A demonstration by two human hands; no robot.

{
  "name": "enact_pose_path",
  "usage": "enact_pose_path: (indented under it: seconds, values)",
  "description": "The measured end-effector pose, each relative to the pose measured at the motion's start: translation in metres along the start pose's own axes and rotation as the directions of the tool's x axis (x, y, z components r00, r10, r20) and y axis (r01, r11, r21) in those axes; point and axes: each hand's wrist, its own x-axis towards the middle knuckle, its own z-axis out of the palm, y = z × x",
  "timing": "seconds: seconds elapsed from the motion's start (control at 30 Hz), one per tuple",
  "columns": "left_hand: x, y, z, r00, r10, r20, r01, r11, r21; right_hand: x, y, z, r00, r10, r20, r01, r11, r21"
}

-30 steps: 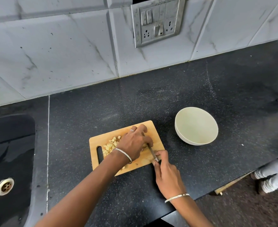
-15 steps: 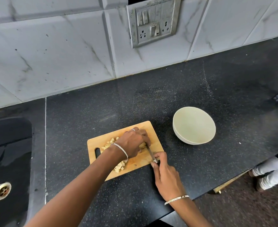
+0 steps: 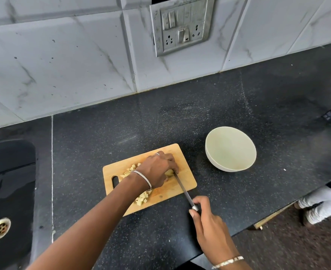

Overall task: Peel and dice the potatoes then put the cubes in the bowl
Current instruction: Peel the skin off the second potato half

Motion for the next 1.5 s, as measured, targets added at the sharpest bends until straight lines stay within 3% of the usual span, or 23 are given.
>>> enact_pose_path:
  seconds: [0.13,0.23,0.33,0.43,0.5,0.73,0.93,1.5]
  values:
    - [0.0,-0.003,0.001,1.0,-0.011,-0.002,0.011,0.999,-0.047,-0.032,0.007,-0.019,0.996,0.091,0.018,-0.091,0.996,-0.014]
    - [-0.002,-0.007,0.006,0.998,-0.045,-0.046,0.038,0.989,-0.142,-0.04,0.011,-0.026,0.99,0.134,-0.045,-0.135,0.991,-0.019]
    - [-0.01,-0.006,0.013,0.974,-0.163,-0.157,0.123,0.964,-0.235,-0.031,0.01,-0.025,0.988,0.093,-0.125,-0.087,0.995,0.049]
    - [-0.017,0.003,0.023,0.909,-0.328,-0.258,0.268,0.933,-0.24,-0.012,0.003,-0.021,0.985,0.044,-0.166,-0.028,0.995,0.097]
    - [-0.017,0.008,0.03,0.878,-0.365,-0.31,0.31,0.927,-0.212,-0.002,-0.002,-0.017,0.985,0.029,-0.169,-0.011,0.994,0.108]
    - [-0.016,0.008,0.035,0.845,-0.404,-0.351,0.323,0.908,-0.267,0.018,-0.013,-0.003,0.993,-0.022,-0.117,0.032,0.996,0.085]
    - [-0.031,0.009,0.037,0.81,-0.464,-0.359,0.291,0.849,-0.441,0.026,-0.023,0.001,0.994,-0.077,-0.083,0.077,0.997,0.0]
    - [-0.034,0.011,0.034,0.788,-0.465,-0.404,0.286,0.857,-0.429,0.04,-0.028,0.003,0.989,-0.098,-0.109,0.092,0.994,-0.062]
